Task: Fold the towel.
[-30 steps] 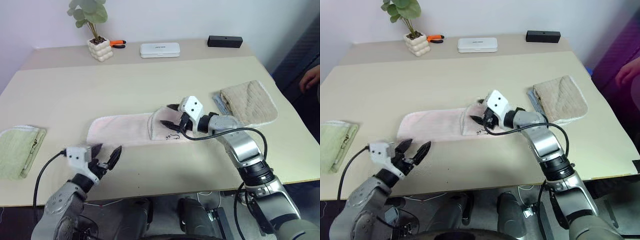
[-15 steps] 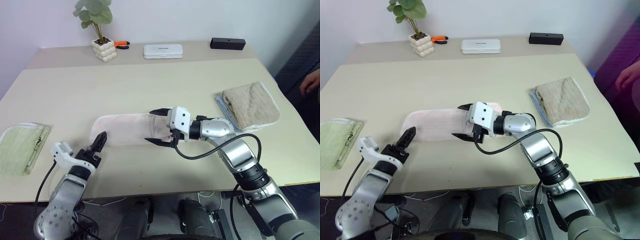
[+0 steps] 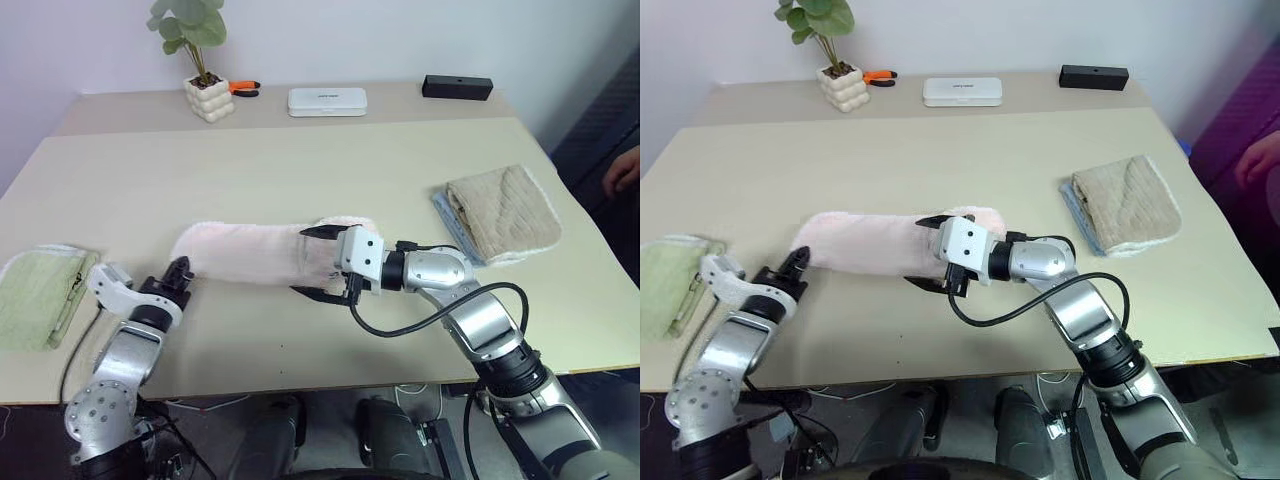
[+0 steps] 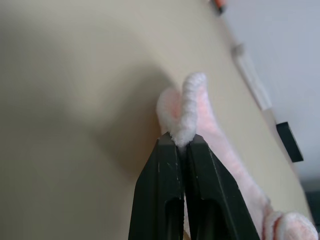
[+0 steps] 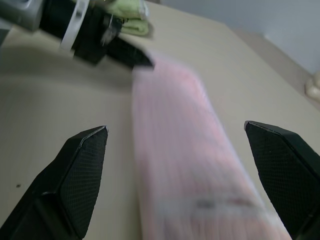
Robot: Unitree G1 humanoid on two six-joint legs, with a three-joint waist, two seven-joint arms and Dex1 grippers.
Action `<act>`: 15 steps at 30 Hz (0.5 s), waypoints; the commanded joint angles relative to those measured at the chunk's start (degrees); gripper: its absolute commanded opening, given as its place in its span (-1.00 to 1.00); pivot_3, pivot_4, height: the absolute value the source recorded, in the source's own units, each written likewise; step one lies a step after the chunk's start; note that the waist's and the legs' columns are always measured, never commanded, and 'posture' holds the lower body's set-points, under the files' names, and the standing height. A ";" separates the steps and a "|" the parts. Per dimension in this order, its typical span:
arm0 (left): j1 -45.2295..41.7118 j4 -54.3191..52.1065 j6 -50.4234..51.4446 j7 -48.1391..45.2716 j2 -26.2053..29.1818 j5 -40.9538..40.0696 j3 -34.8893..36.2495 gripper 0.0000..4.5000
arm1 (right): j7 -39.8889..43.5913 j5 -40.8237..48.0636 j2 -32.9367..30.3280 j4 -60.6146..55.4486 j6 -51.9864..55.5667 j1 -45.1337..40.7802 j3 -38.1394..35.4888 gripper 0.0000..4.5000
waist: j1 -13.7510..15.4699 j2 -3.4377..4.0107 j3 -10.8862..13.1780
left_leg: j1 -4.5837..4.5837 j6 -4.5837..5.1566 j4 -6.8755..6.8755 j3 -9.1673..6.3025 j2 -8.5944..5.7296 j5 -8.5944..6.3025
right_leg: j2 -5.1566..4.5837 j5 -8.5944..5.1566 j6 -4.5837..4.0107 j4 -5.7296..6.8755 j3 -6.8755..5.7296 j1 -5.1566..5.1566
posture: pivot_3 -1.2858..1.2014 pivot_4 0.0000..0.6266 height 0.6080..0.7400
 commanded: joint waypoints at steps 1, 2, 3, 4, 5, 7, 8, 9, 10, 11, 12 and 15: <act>0.34 -5.19 -2.98 -7.45 7.82 3.02 4.48 -0.98 | -0.46 1.81 -1.40 -3.42 2.07 1.22 -3.58 1.00 | 0.04 -0.01 0.00 | -0.01 0.00 0.00 0.01 0.01 0.00 | 0.00 -0.03 -0.07 0.00 0.00 -0.01 | 0.03 -0.52 1.00; 0.60 -5.92 -2.81 -9.14 10.03 3.64 4.56 -0.98 | -0.47 2.27 -1.74 -3.42 2.62 1.51 -4.23 1.00 | 0.09 -0.01 0.00 | -0.01 0.00 -0.01 0.01 0.02 0.00 | 0.02 -0.04 -0.09 -0.02 0.01 -0.02 | 0.03 -0.52 1.00; 0.94 -6.94 -2.70 -11.45 12.51 4.80 4.13 -0.98 | -0.36 2.71 -2.12 -3.36 3.10 1.82 -4.82 1.00 | 0.11 -0.01 0.00 | -0.02 0.00 -0.02 0.01 0.03 0.00 | 0.02 -0.04 -0.10 -0.04 0.02 -0.02 | 0.03 -0.52 1.00; 1.20 -8.13 -2.54 -13.88 14.84 5.96 3.35 -0.98 | -0.16 3.04 -2.41 -3.21 3.38 2.12 -5.30 1.00 | 0.12 0.00 0.00 | -0.02 0.00 -0.03 0.01 0.02 0.00 | 0.02 -0.04 -0.11 -0.05 0.02 0.00 | 0.03 -0.52 1.00; 1.38 -9.04 -2.43 -15.73 16.62 6.83 2.55 -0.98 | -0.04 3.26 -2.60 -3.08 3.56 2.34 -5.63 1.00 | 0.18 0.00 0.00 | -0.01 0.00 -0.03 0.03 0.02 0.00 | 0.02 -0.03 -0.12 -0.09 0.02 0.01 | 0.03 -0.52 1.00; 0.56 -11.07 -1.49 -19.10 19.64 8.40 -0.67 -0.98 | 0.03 3.38 -2.79 -2.19 3.52 2.53 -6.01 1.00 | 0.19 -0.01 -0.01 | -0.02 0.00 -0.03 0.03 0.02 -0.01 | 0.01 -0.04 -0.13 -0.11 0.03 0.04 | 0.03 -0.52 1.00; -0.41 -12.23 -0.96 -20.98 20.90 9.63 -3.59 -0.98 | -0.04 3.33 -2.73 -1.57 3.38 2.51 -6.09 1.00 | 0.19 -0.01 -0.01 | -0.02 0.00 -0.04 0.03 0.02 -0.01 | 0.01 -0.04 -0.13 -0.12 0.03 0.03 | 0.03 -0.52 1.00; -1.22 -13.11 -0.50 -22.58 21.86 10.78 -6.24 -0.98 | -0.13 3.31 -2.66 -1.12 3.33 2.51 -6.14 1.00 | 0.22 -0.01 -0.01 | -0.01 0.00 -0.04 0.03 0.02 -0.01 | 0.01 -0.04 -0.13 -0.12 0.03 0.03 | 0.03 -0.52 1.00; -2.17 -13.97 0.01 -24.51 22.92 12.47 -9.71 -0.98 | -0.23 3.30 -2.54 -0.78 3.26 2.54 -6.13 1.00 | 0.20 -0.01 0.00 | -0.02 0.00 -0.03 0.02 0.02 -0.01 | 0.01 -0.04 -0.13 -0.12 0.04 0.05 | 0.03 -0.52 1.00; -3.25 -14.61 0.49 -26.54 23.77 14.31 -13.47 -0.98 | -0.41 3.27 -2.39 -0.51 3.22 2.64 -6.11 1.00 | 0.17 -0.01 0.00 | -0.02 0.01 -0.04 0.03 0.02 -0.01 | 0.01 -0.04 -0.13 -0.12 0.04 0.05 | 0.03 -0.52 1.00; -4.48 -14.77 1.08 -28.20 24.24 15.86 -16.95 -0.98 | -0.60 3.18 -2.25 -0.16 3.11 2.69 -6.09 1.00 | 0.13 -0.01 0.00 | -0.02 0.01 -0.04 0.03 0.01 -0.01 | 0.01 -0.04 -0.13 -0.13 0.04 0.05 | 0.03 -0.52 1.00; -8.38 -12.50 1.40 -30.83 23.42 21.34 -25.55 -0.98 | -1.09 2.71 -2.17 0.44 2.69 3.15 -6.00 1.00 | 0.04 0.00 0.00 | -0.02 0.01 -0.08 0.04 0.02 -0.01 | 0.02 -0.03 -0.12 -0.12 0.04 0.01 | 0.03 -0.52 1.00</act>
